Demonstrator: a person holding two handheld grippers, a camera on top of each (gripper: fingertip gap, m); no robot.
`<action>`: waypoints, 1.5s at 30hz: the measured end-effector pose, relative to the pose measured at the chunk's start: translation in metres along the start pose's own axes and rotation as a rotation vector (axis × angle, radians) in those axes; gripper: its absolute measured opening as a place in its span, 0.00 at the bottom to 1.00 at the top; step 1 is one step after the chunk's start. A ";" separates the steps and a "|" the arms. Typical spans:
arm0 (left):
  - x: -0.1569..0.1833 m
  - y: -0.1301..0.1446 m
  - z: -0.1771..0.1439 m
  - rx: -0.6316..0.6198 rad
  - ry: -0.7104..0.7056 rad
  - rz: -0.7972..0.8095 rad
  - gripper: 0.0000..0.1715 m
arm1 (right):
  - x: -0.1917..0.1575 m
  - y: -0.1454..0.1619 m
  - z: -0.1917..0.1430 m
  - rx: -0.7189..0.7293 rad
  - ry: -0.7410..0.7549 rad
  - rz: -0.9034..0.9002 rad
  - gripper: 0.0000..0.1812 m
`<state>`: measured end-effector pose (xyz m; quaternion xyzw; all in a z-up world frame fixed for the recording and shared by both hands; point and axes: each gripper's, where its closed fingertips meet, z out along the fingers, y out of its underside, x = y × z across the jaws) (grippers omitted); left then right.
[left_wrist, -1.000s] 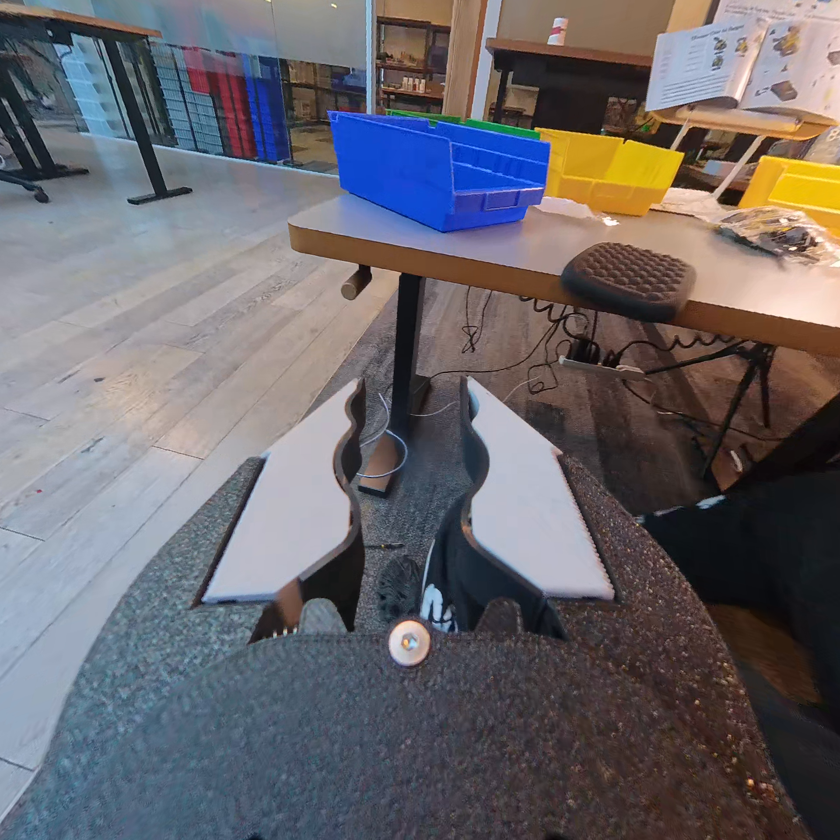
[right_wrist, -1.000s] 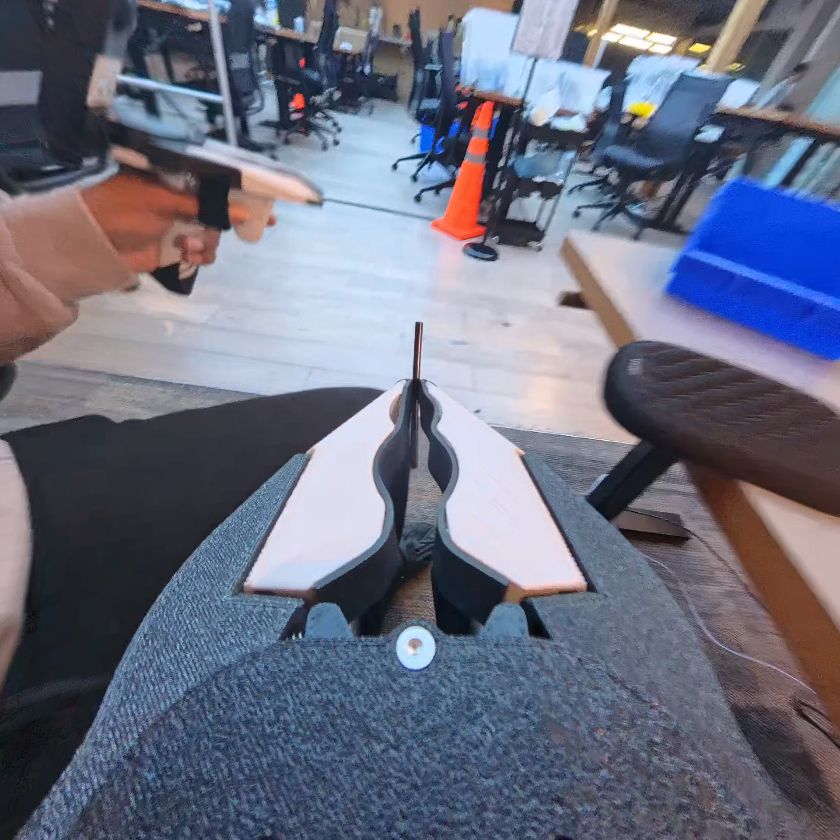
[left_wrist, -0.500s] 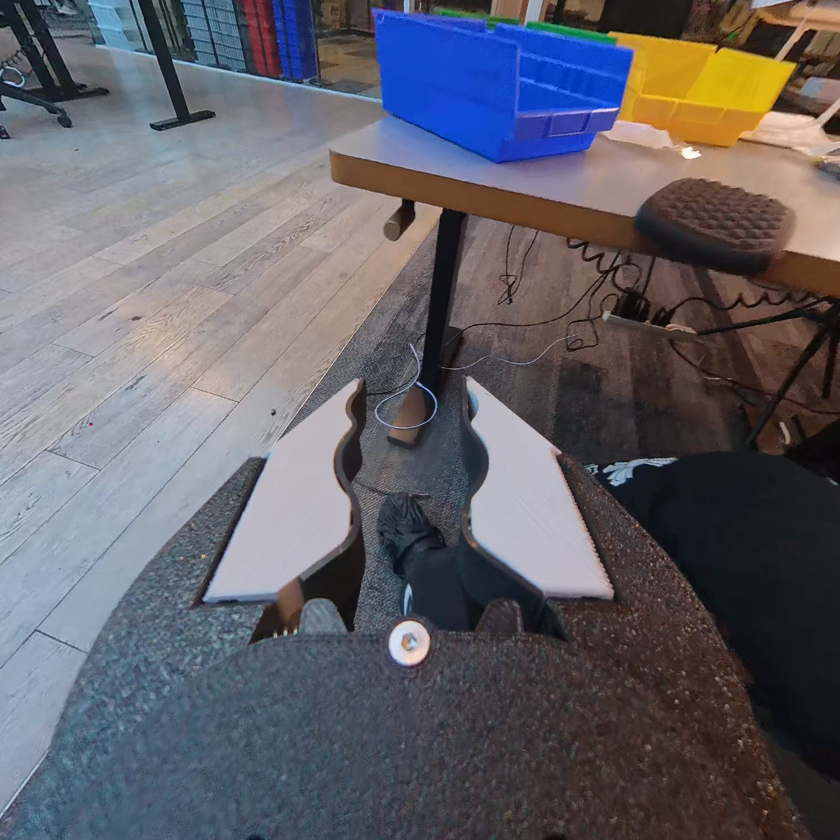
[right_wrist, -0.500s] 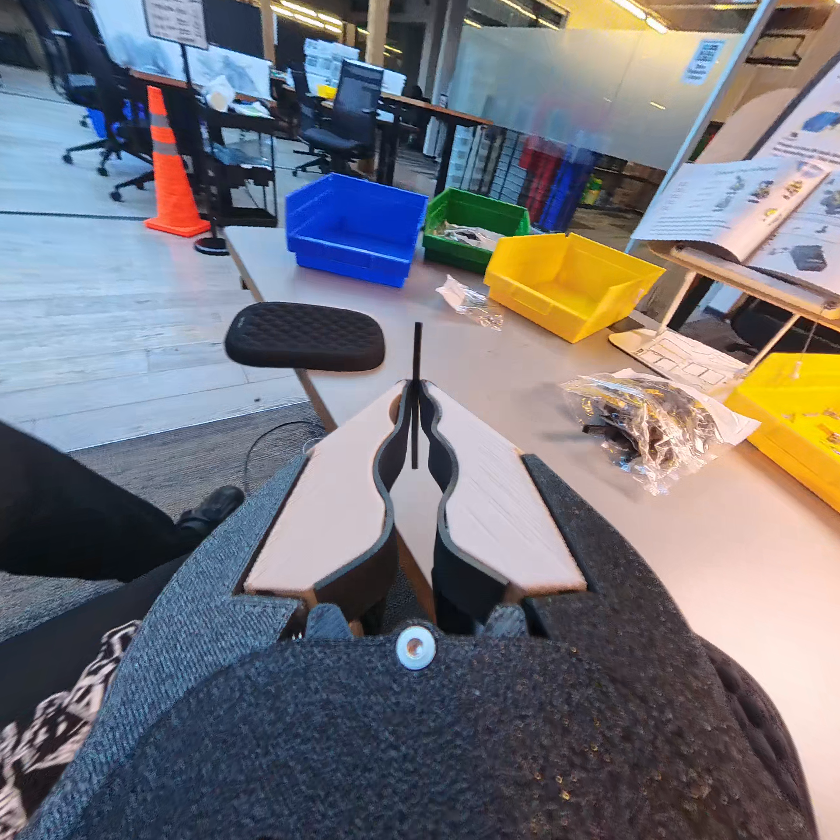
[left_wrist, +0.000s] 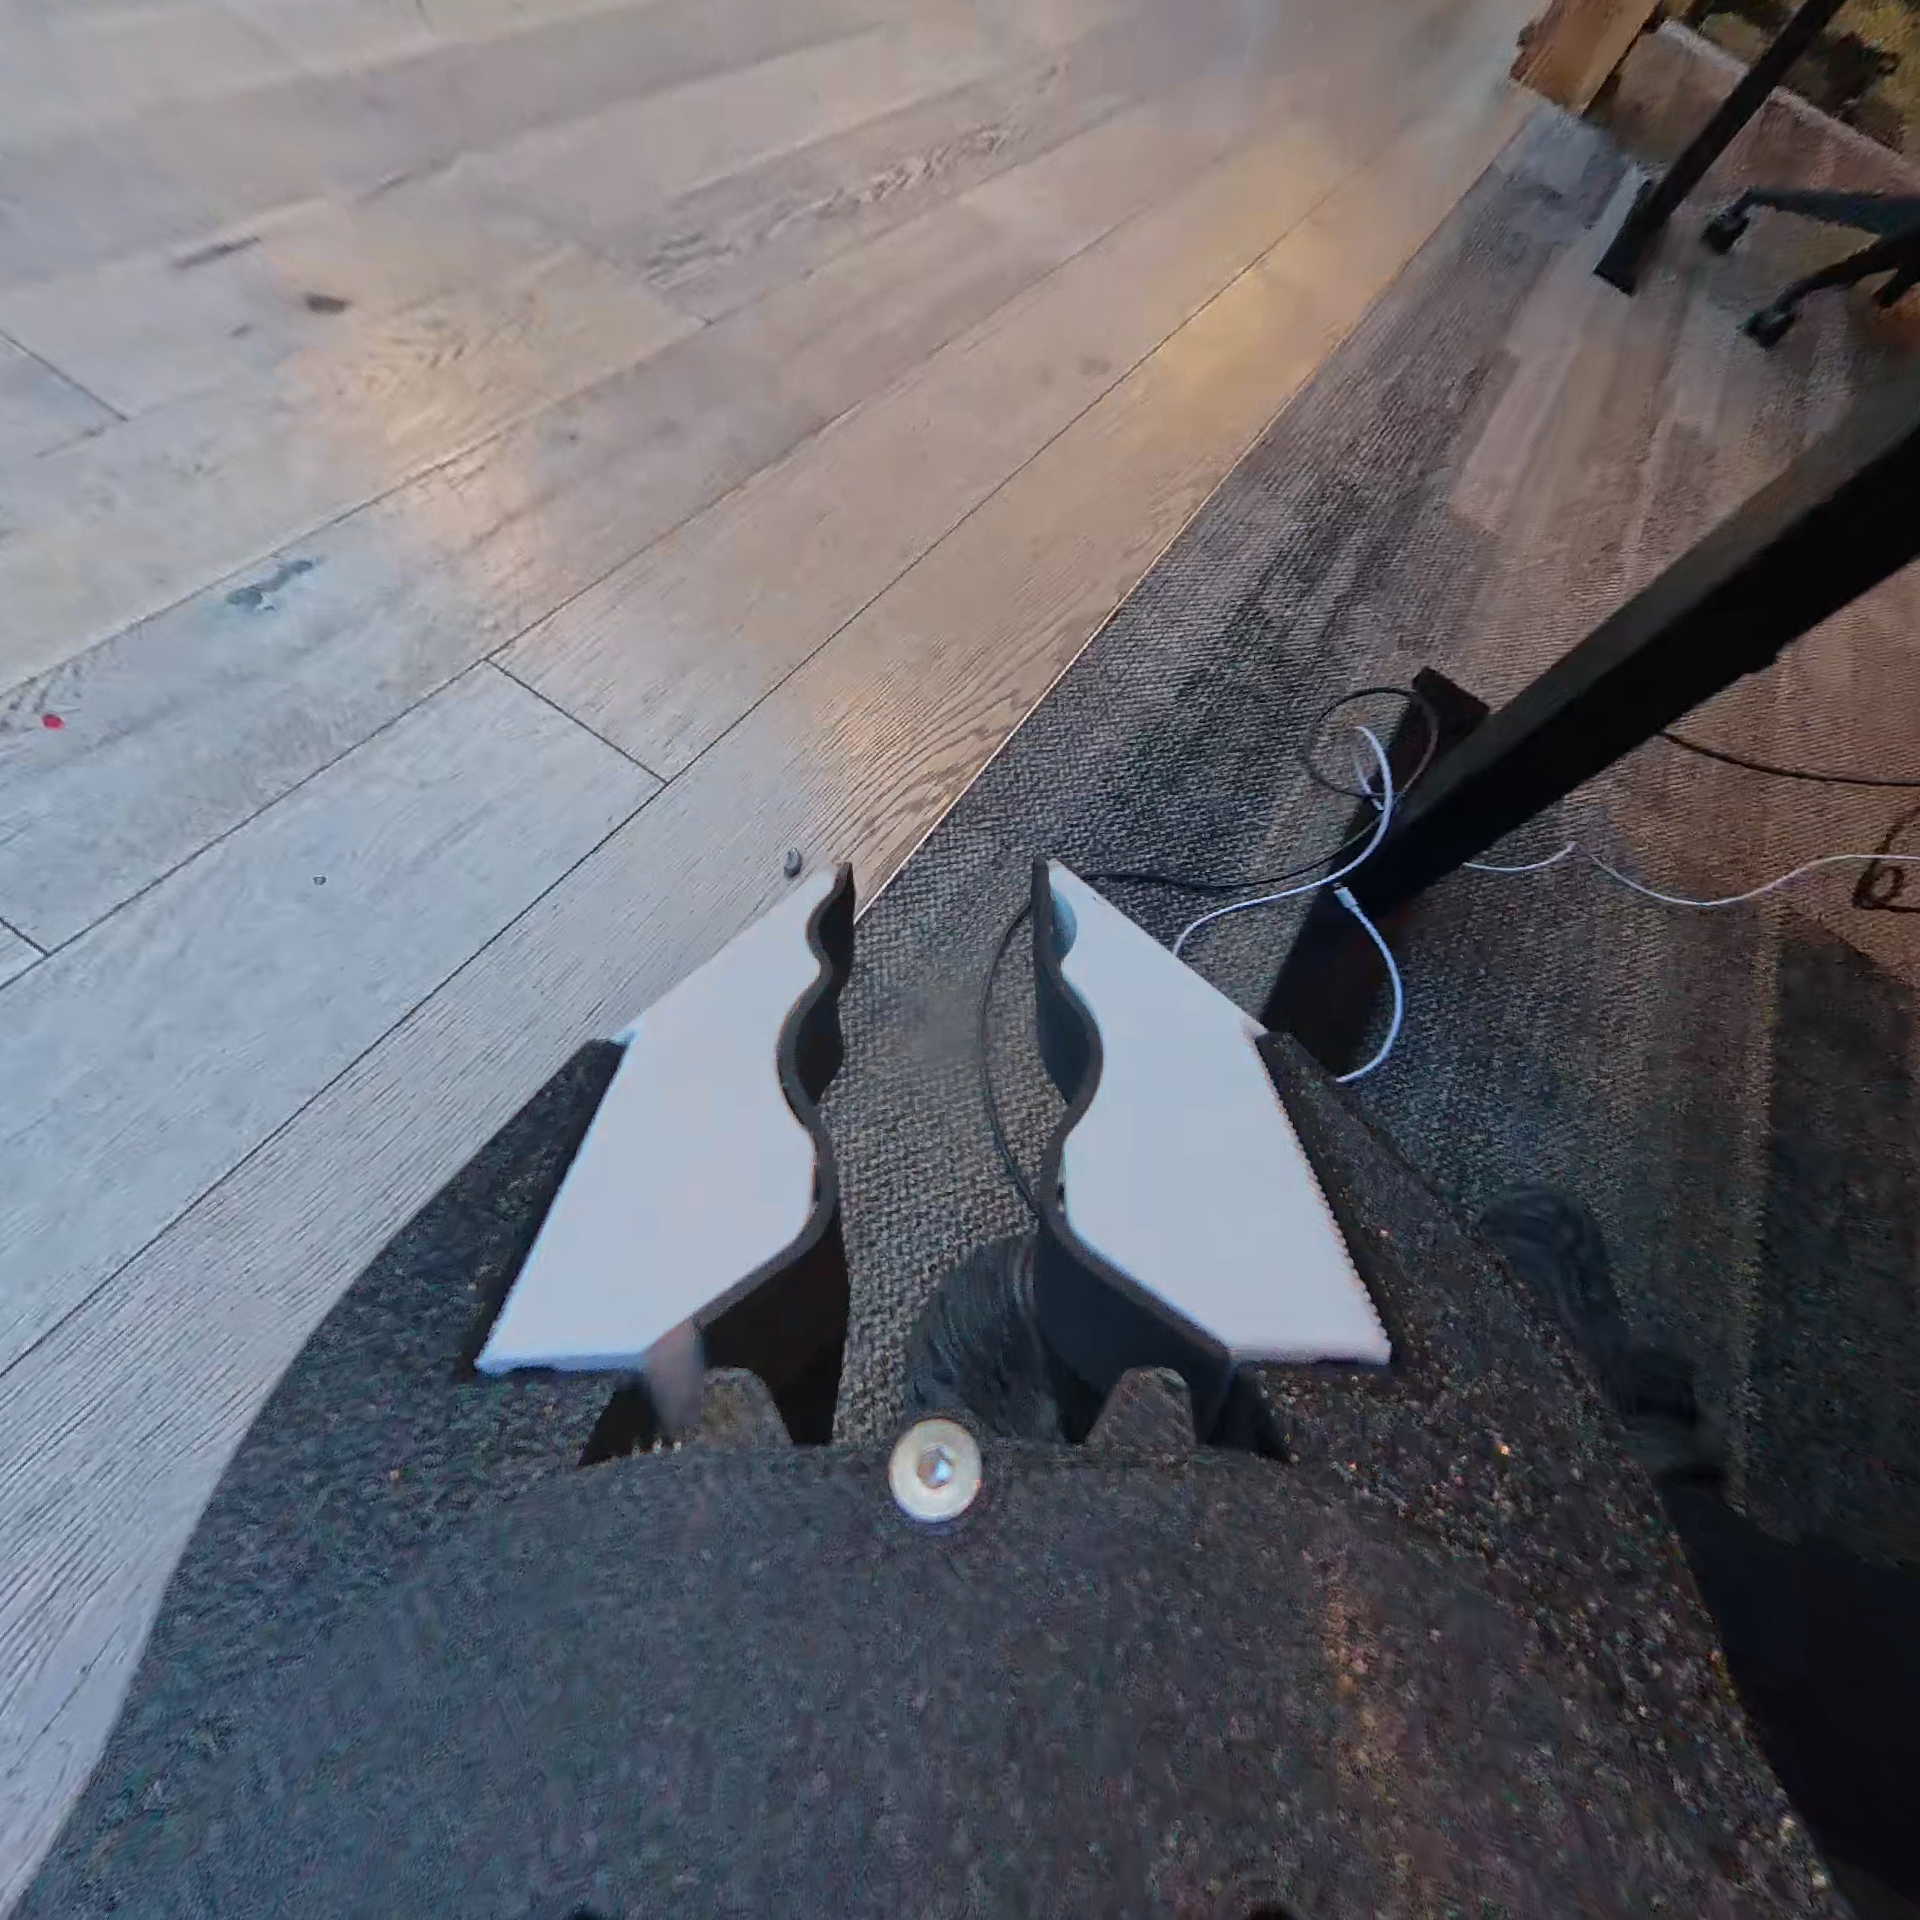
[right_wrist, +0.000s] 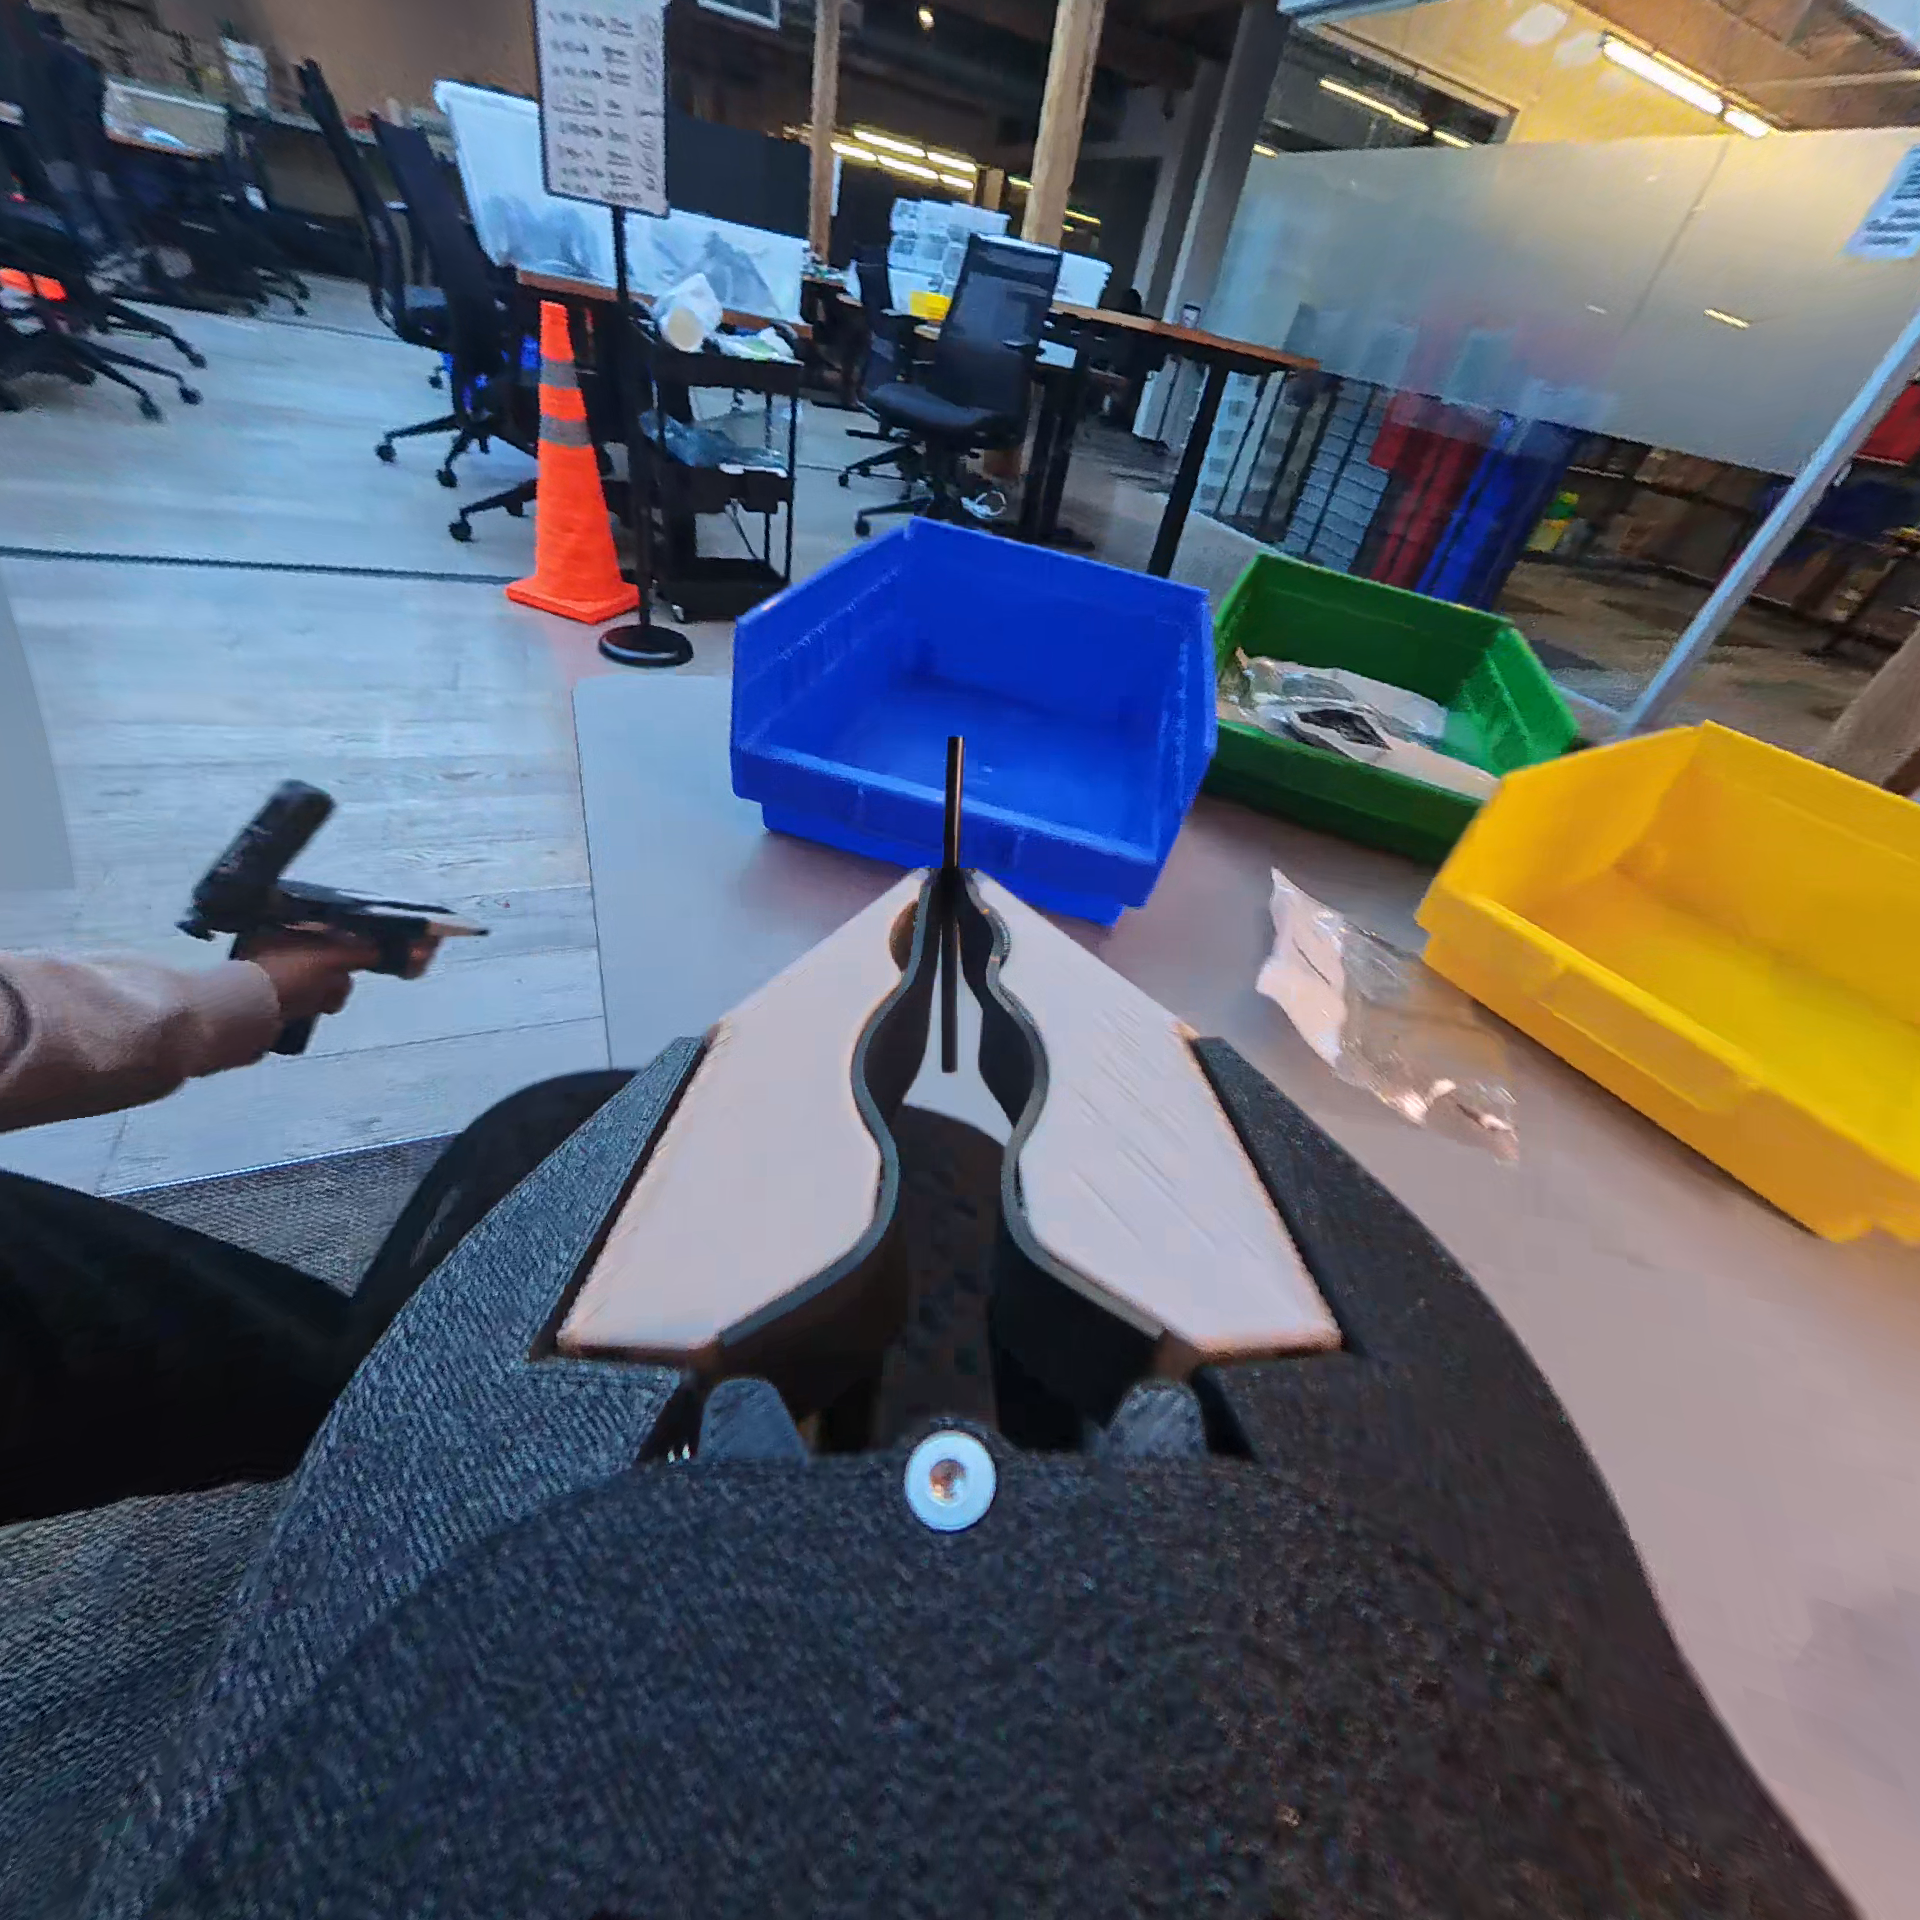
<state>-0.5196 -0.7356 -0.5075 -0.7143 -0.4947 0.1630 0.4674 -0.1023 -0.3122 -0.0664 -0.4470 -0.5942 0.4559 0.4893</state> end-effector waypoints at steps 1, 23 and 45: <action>-0.006 0.003 0.017 -0.009 -0.002 -0.003 0.19 | -0.004 -0.005 0.014 -0.003 -0.013 -0.009 0.01; -0.112 0.173 0.359 -0.458 0.077 0.158 0.16 | 0.046 -0.080 0.231 -0.234 0.369 -0.154 0.01; -0.094 0.089 0.318 -0.323 0.129 0.278 0.05 | 0.090 -0.084 0.234 -0.102 0.311 -0.085 0.01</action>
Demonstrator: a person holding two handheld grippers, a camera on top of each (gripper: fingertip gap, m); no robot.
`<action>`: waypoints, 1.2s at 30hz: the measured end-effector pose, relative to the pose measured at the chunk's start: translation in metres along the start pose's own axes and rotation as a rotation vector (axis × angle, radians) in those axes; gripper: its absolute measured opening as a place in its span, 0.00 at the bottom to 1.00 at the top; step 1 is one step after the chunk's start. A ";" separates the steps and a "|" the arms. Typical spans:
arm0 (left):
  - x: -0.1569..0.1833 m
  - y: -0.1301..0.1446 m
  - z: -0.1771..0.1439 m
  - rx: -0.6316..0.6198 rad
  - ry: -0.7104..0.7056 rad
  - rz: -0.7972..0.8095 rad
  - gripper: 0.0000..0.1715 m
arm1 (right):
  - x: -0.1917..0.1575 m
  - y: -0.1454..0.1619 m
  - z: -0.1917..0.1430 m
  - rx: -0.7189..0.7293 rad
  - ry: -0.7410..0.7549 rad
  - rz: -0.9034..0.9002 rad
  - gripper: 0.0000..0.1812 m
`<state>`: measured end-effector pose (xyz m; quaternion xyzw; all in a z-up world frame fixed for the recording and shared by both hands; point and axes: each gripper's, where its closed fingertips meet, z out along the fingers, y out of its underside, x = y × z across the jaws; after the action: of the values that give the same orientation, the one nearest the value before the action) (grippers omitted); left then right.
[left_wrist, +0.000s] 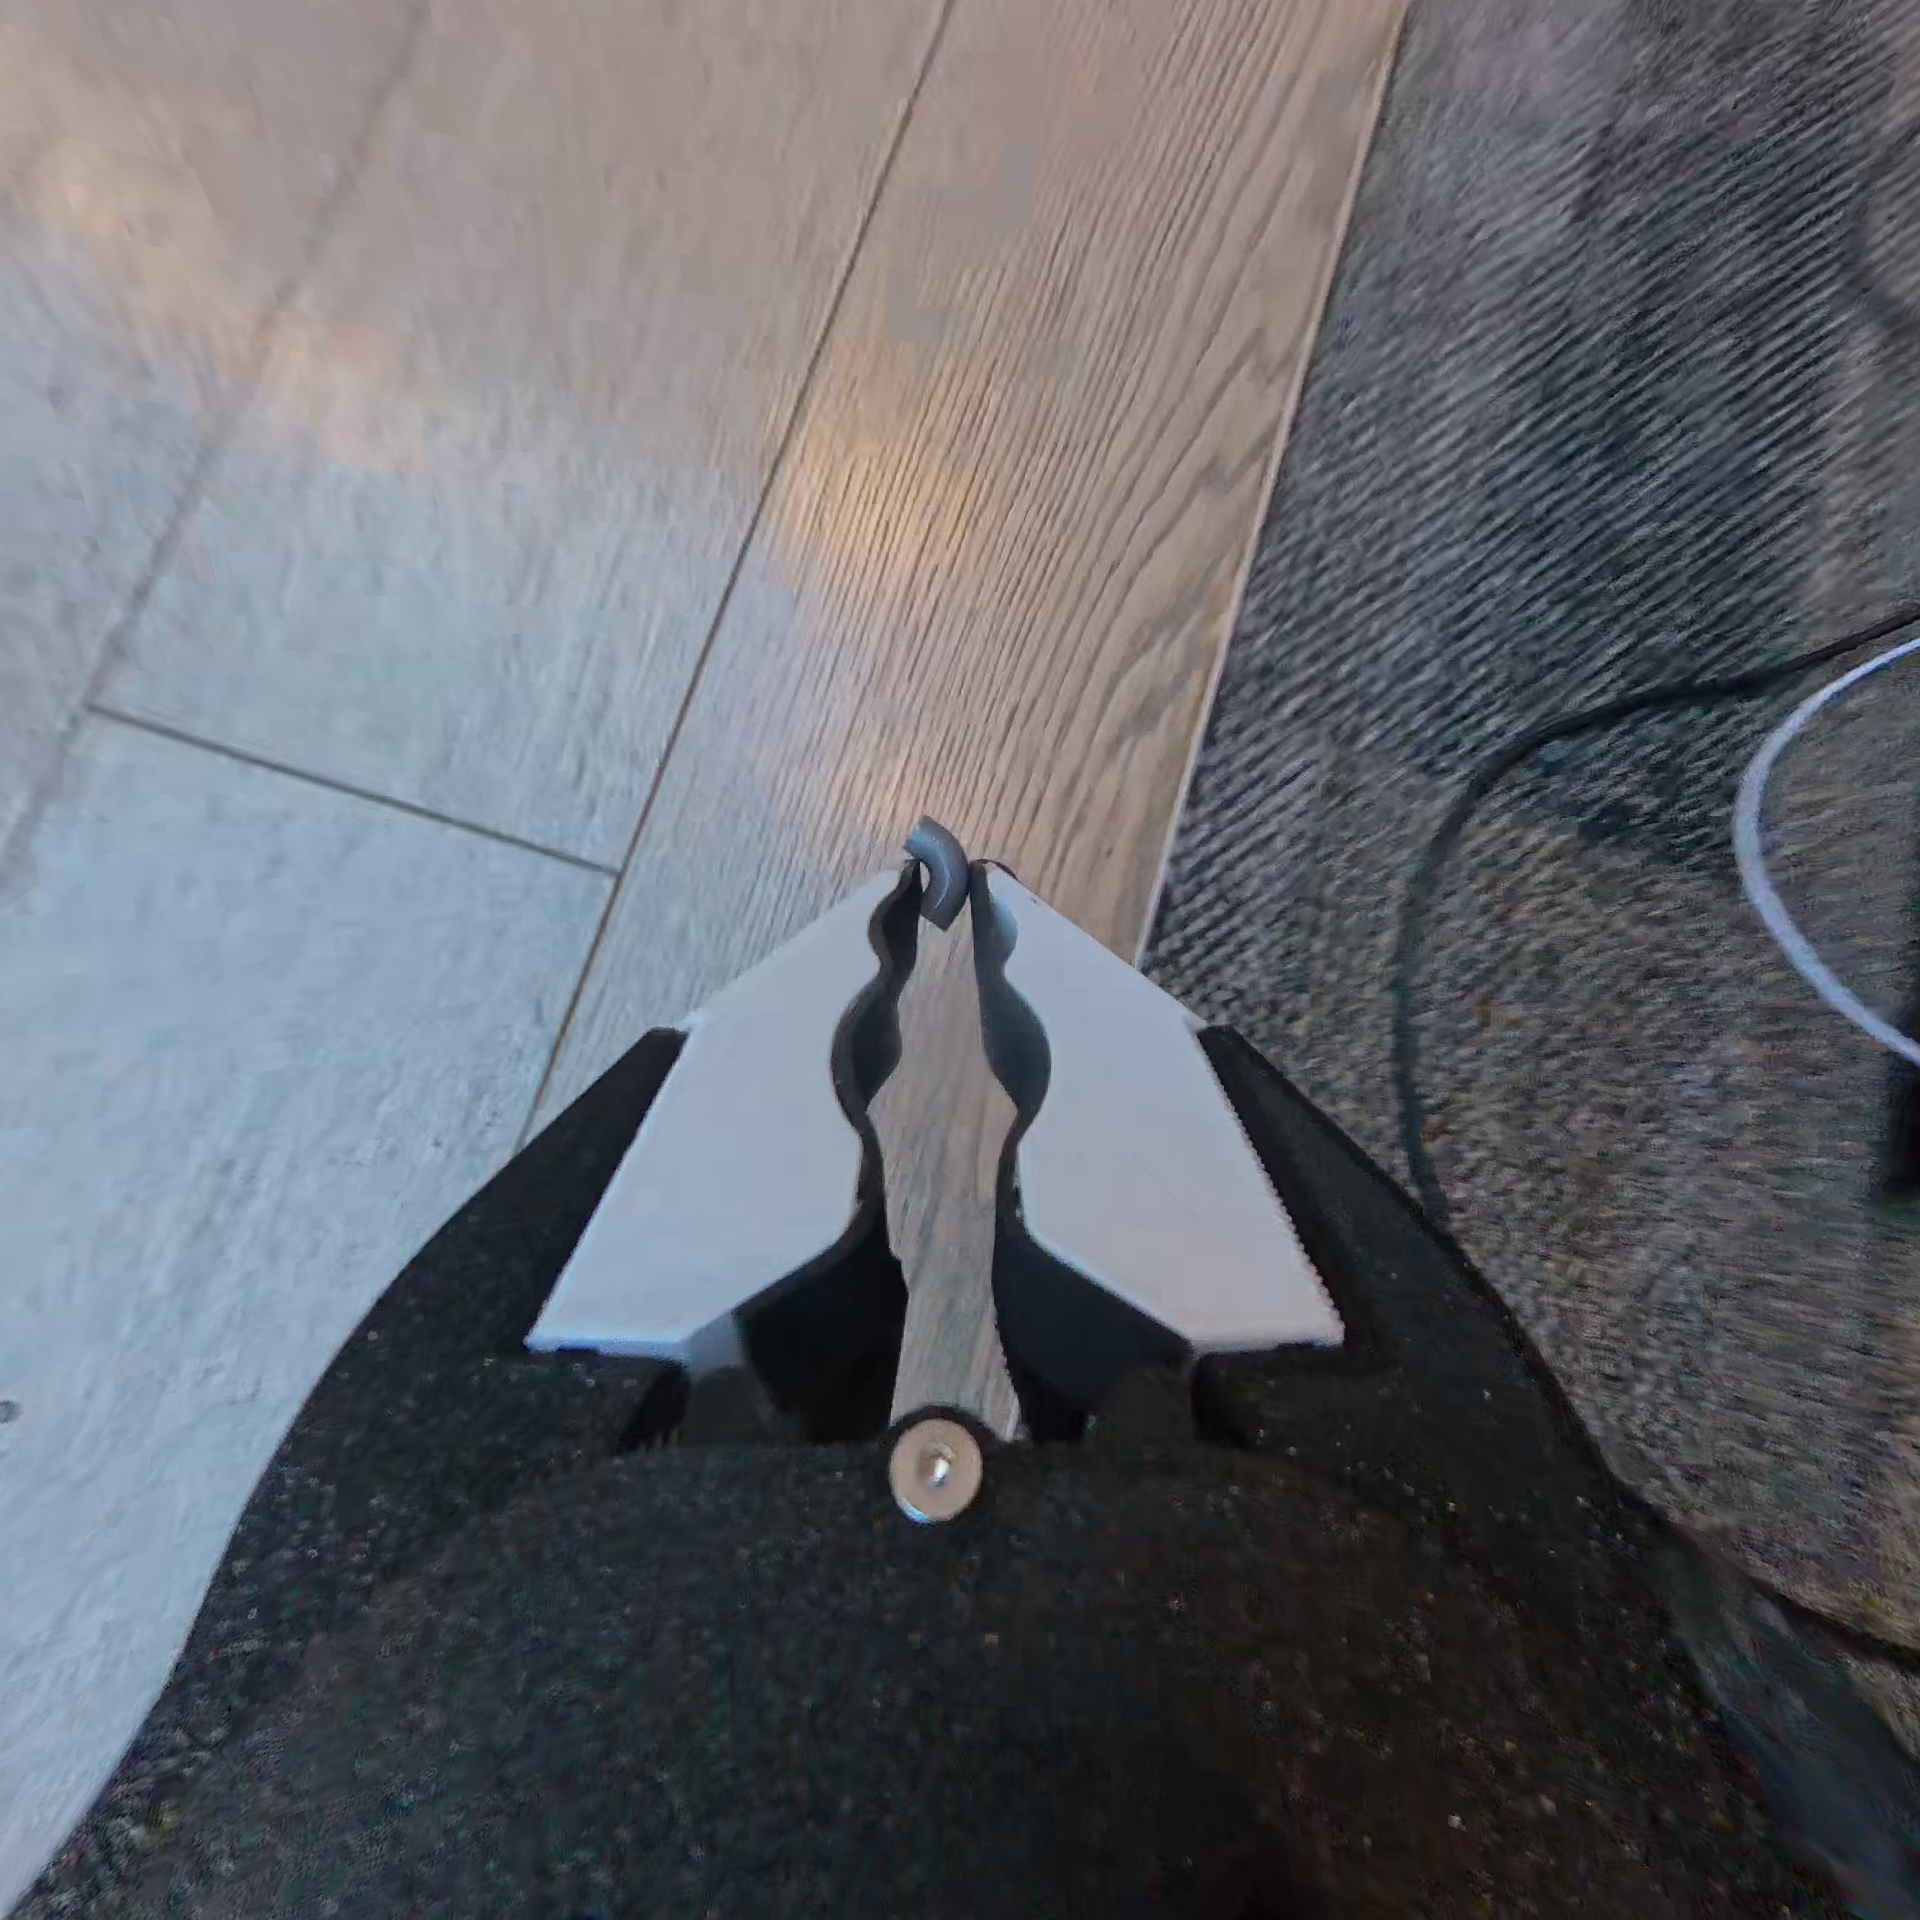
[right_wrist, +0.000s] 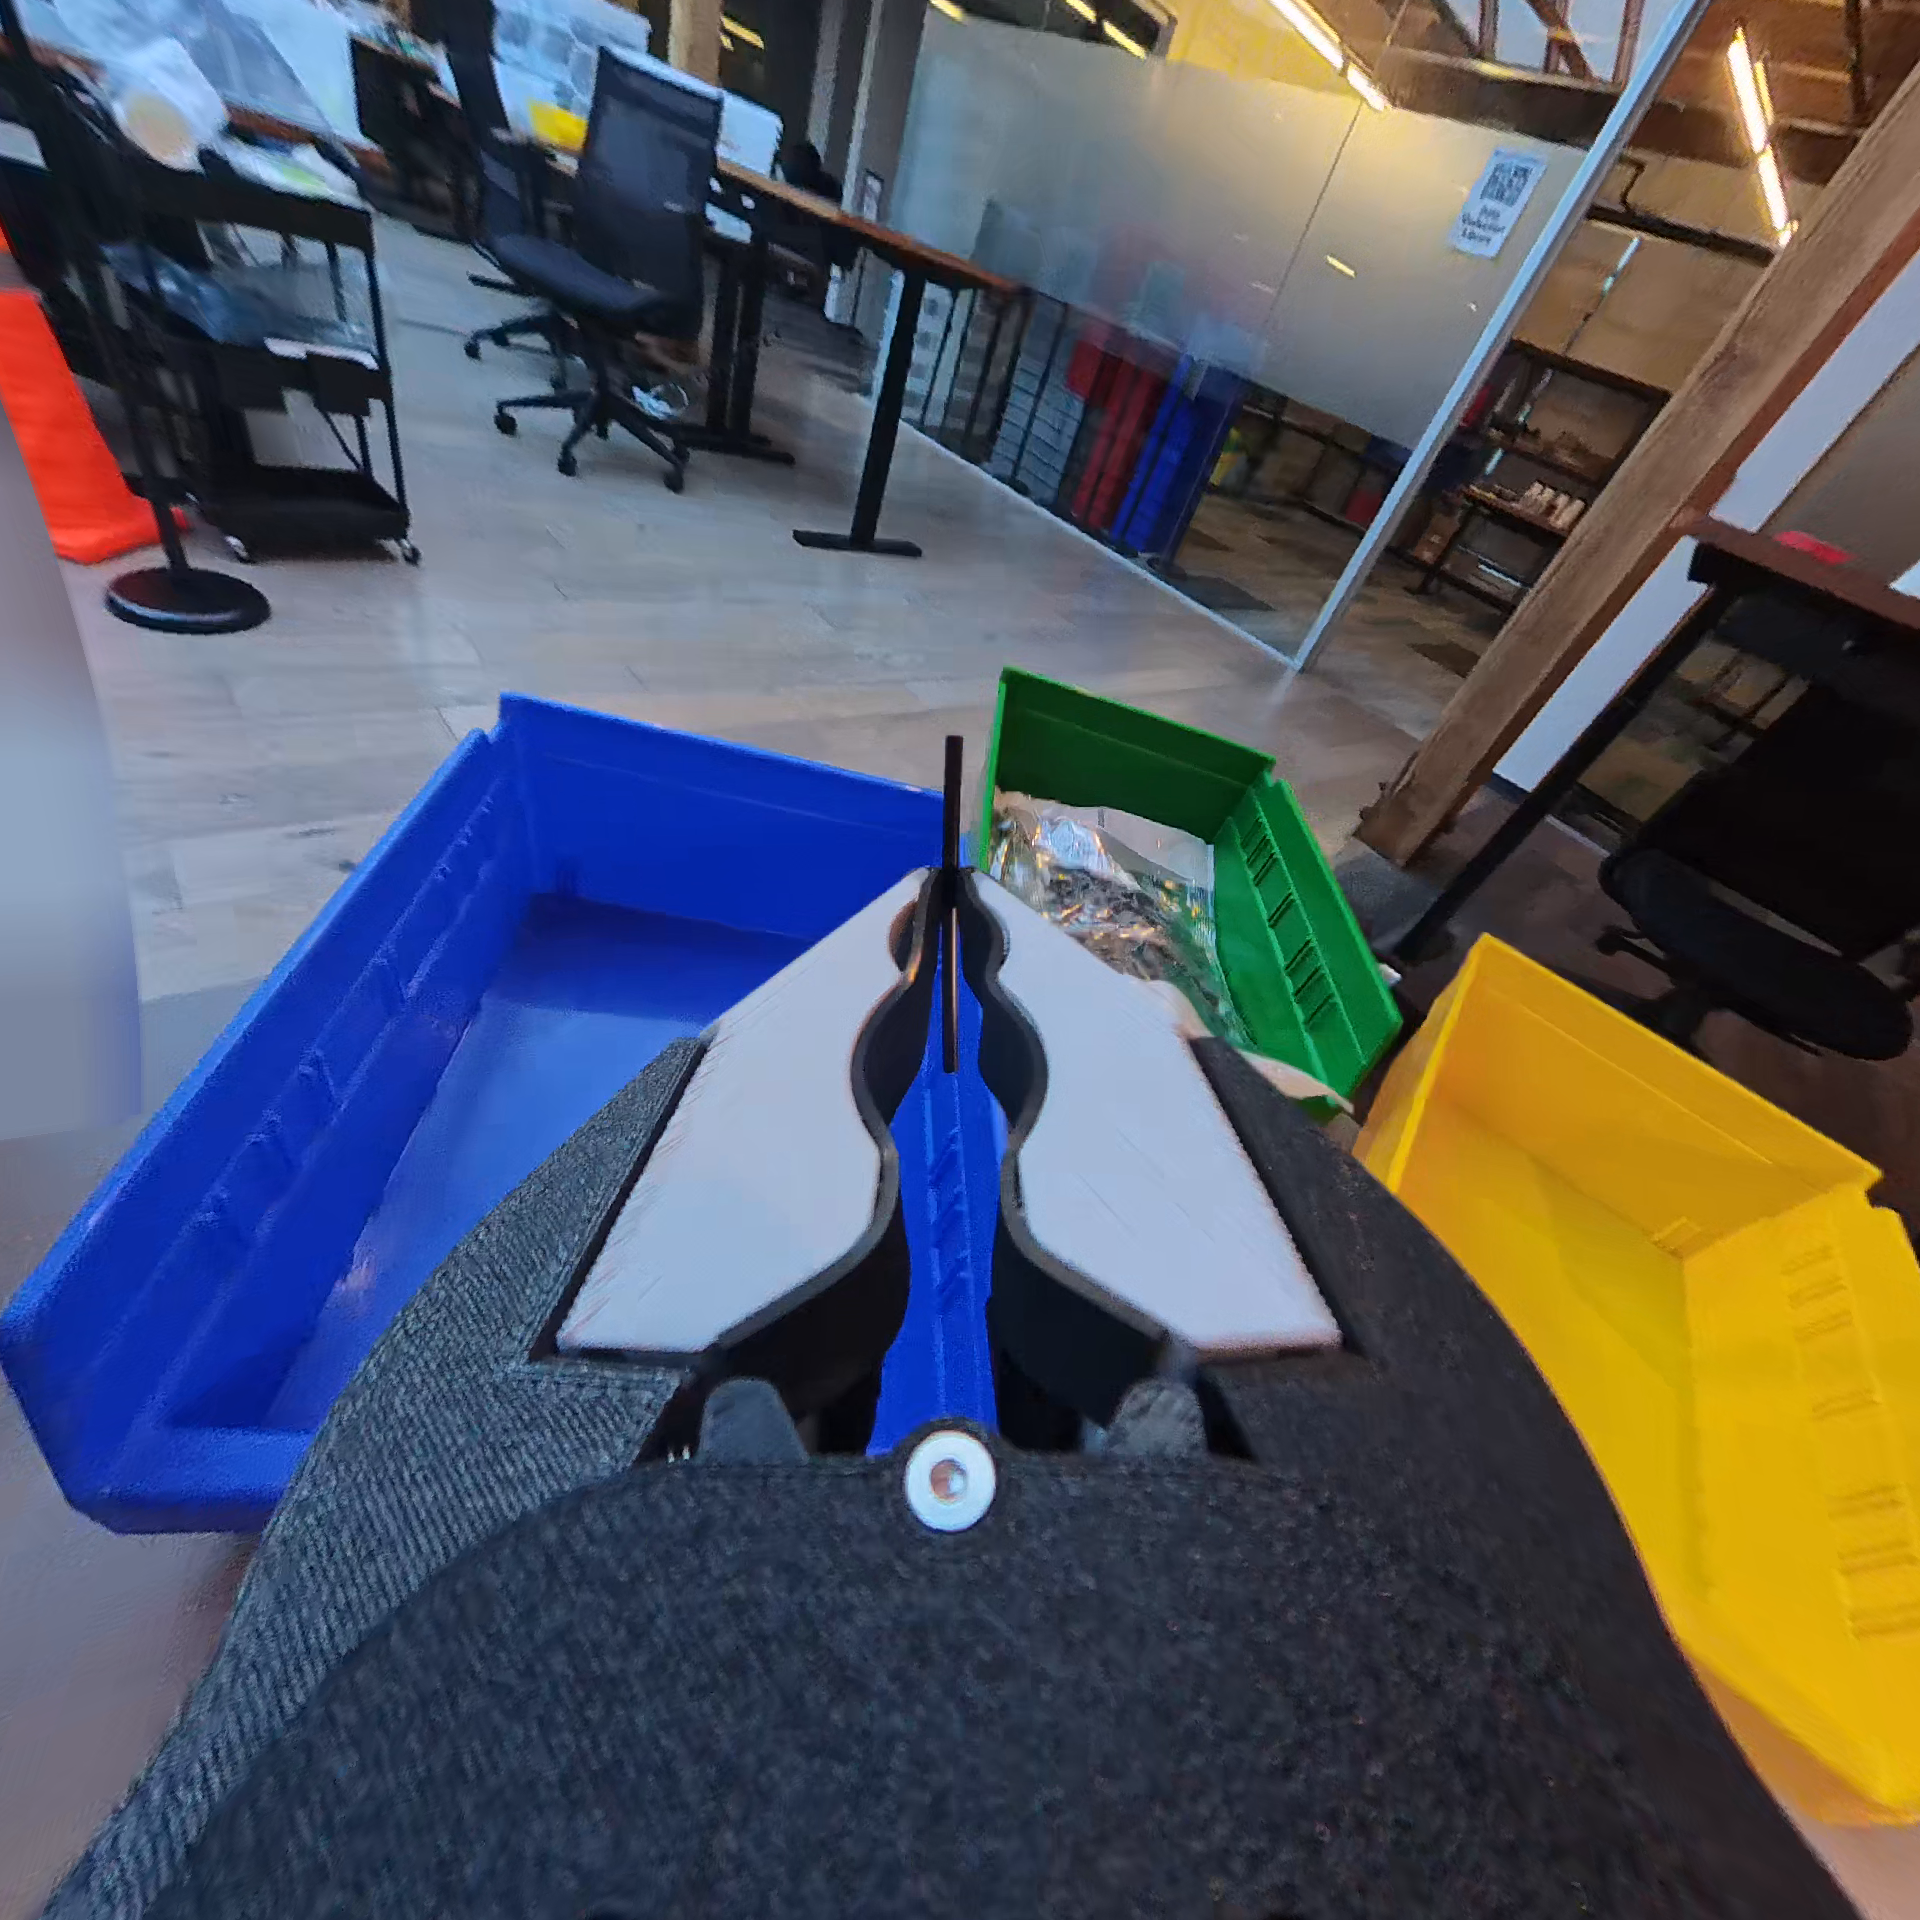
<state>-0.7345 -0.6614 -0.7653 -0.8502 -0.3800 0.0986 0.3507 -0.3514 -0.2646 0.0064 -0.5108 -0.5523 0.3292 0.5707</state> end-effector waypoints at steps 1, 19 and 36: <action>0.008 -0.027 -0.028 0.055 0.015 0.022 0.05 | 0.009 -0.005 -0.008 0.039 -0.014 0.011 0.01; 0.452 -0.279 -0.659 0.918 0.224 0.526 0.04 | 0.173 0.020 -0.367 0.499 -0.019 0.159 0.01; 0.896 -0.192 -0.717 0.953 0.416 0.782 0.04 | 0.260 0.157 -0.570 0.329 -0.123 0.087 0.01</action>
<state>0.0857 -0.3054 -0.0212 -0.6785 0.1187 0.2100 0.6938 0.2742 -0.1042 0.0089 -0.4128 -0.5021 0.4704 0.5969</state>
